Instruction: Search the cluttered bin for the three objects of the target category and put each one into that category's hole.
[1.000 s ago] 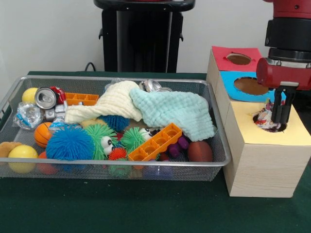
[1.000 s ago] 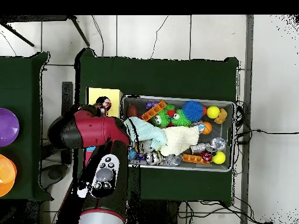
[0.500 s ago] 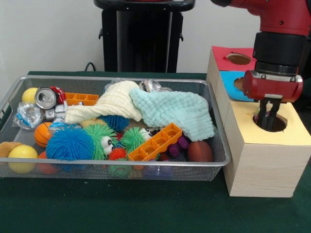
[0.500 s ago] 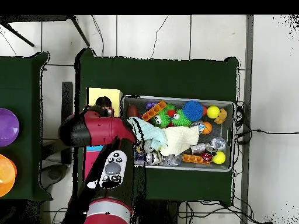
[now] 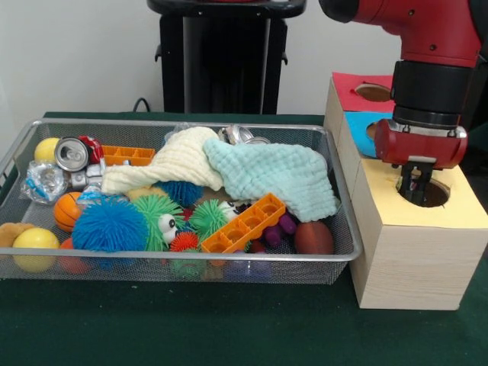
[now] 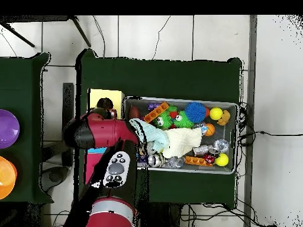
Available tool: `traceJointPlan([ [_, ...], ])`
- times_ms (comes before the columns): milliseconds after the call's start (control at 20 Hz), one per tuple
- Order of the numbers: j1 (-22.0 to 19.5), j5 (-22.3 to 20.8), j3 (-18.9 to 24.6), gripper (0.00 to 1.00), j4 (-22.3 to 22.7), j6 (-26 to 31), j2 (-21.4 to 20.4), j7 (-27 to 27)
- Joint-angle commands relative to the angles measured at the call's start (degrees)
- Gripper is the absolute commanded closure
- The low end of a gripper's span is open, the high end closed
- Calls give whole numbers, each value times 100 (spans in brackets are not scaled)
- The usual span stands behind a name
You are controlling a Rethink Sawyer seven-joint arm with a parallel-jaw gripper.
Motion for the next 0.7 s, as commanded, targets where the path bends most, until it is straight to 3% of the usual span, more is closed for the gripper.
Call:
traceJointPlan([
  [50,-280,-339,461,100,1252,500,288,531],
  [350,-388,-134,651,100,1485,477,-408,714],
  [700,-186,14,475,100,1221,696,-1027,841],
])
